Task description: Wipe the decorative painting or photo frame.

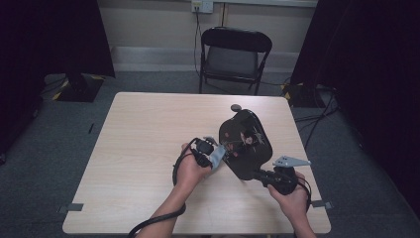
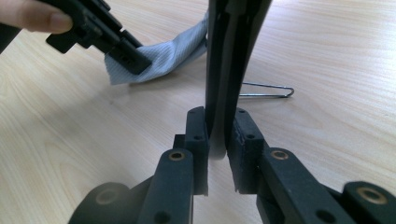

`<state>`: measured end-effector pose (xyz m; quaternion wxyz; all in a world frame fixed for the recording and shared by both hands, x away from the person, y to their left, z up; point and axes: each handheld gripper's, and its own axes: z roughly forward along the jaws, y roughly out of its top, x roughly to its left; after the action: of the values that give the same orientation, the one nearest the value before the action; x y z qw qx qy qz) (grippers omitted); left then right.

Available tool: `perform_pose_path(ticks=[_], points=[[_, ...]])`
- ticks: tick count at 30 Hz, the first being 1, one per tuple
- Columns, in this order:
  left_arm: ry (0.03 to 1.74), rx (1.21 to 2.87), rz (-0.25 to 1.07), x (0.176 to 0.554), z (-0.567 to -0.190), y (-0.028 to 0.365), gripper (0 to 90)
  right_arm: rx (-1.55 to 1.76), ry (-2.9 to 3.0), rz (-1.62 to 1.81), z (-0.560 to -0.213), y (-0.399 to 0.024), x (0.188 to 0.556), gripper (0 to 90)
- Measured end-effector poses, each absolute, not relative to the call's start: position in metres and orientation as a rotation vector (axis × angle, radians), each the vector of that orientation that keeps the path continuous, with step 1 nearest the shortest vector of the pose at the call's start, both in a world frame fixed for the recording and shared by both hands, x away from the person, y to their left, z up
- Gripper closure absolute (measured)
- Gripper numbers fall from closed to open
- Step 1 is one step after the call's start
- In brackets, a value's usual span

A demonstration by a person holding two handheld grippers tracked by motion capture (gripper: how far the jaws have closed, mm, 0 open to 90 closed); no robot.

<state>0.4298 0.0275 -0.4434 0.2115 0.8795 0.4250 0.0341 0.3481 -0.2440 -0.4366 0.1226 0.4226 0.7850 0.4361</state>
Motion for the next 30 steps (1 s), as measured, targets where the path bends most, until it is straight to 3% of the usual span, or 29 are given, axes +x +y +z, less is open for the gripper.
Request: perform_pose_path(ticks=[13,23,26,30], points=[[1.224,2.388,0.187,0.416,-0.439,0.071,78.8,1.205,2.285,1.266,-0.438,-0.244,0.346,78.6],[1.263,2.351,0.215,0.417,-0.442,0.093,77.0,1.200,2.286,1.244,-0.439,-0.247,0.342,66.7],[1.265,2.334,0.208,0.417,-0.442,0.097,73.8,1.196,2.291,1.236,-0.440,-0.250,0.341,63.7],[1.266,2.325,0.220,0.417,-0.439,0.100,62.4,1.195,2.288,1.235,-0.441,-0.254,0.340,59.9]])
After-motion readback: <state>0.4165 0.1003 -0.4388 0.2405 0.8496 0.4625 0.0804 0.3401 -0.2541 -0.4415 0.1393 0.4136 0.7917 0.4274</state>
